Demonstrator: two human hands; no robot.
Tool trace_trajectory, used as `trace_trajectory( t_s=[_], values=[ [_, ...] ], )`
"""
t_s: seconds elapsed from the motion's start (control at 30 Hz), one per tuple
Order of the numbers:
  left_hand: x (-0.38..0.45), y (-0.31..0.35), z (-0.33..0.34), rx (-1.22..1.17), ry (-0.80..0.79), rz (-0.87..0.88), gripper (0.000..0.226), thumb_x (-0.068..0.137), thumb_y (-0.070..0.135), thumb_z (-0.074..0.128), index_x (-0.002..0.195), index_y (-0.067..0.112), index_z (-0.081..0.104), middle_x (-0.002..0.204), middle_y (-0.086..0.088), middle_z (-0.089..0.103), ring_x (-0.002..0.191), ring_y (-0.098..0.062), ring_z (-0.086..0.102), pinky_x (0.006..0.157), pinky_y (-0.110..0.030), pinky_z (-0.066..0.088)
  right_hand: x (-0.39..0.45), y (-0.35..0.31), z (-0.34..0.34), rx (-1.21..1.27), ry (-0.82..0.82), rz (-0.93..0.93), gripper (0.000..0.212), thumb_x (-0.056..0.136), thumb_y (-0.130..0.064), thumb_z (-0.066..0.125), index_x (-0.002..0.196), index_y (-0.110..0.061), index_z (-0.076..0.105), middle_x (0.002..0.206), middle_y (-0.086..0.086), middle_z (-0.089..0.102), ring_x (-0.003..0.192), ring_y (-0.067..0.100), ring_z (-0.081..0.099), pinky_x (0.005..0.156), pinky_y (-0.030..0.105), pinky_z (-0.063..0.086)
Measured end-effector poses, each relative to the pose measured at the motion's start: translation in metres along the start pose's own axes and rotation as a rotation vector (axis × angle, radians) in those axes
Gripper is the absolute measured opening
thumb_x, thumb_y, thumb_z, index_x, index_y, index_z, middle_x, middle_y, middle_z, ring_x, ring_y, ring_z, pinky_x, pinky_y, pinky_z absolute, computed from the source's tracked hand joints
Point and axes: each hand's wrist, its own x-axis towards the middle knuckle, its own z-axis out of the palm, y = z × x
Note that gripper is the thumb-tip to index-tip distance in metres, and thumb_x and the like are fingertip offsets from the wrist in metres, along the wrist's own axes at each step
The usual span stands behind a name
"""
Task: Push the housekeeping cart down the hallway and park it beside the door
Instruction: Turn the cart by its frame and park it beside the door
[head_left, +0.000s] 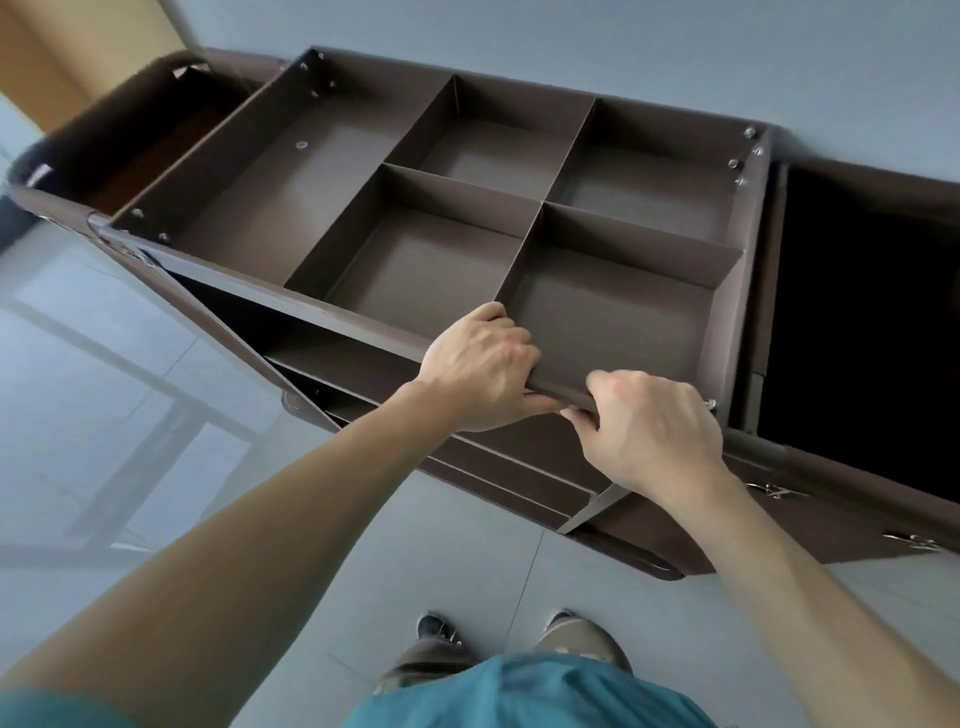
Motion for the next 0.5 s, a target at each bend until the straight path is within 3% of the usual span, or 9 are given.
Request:
trace_trajectory(
  t_s=[0.1,0.2,0.37,0.5],
  values=[
    [-0.005,0.001,0.001,-0.011,0.033,-0.035,0.076,0.086,0.078,0.022,0.092,0.018,0.069,0.097,0.0,0.063,0.098,-0.022,0.054,0.099,-0.035,0.039,0.002,0.001,0.0,0.016,0.0,-0.007,0.046,0.091,-0.048,0.065,0.067,-0.03,0.031,0.058,-0.01,0.039,0.043,0.016,0.032,0.044,0.026,0.017],
    [-0.008,0.006,0.002,-0.024,0.056,-0.077,0.08,0.084,0.079,0.022,0.108,0.019,0.067,0.117,-0.002,0.06,0.117,-0.023,0.048,0.107,-0.037,0.036,0.002,0.002,-0.001,0.035,-0.029,0.024,0.049,0.092,-0.051,0.063,0.064,-0.029,0.029,0.057,-0.013,0.037,0.043,0.012,0.029,0.046,0.029,0.023],
    [-0.02,0.003,0.006,-0.122,0.174,-0.069,0.077,0.087,0.075,0.034,0.126,0.015,0.061,0.141,-0.008,0.053,0.134,-0.027,0.04,0.115,-0.041,0.027,0.004,0.001,-0.009,0.129,-0.126,0.116,0.045,0.088,-0.07,0.051,0.07,-0.03,0.043,0.07,-0.012,0.05,0.058,0.013,0.047,0.052,0.034,0.035],
    [-0.053,-0.032,0.006,-0.135,0.24,-0.083,0.075,0.092,0.074,0.037,0.139,0.017,0.051,0.148,-0.008,0.049,0.138,-0.028,0.036,0.118,-0.043,0.026,0.015,-0.026,-0.018,0.285,-0.125,0.11,0.026,0.089,-0.056,0.065,0.091,-0.032,0.054,0.091,-0.016,0.056,0.082,0.009,0.056,0.063,0.029,0.048]
  ],
)
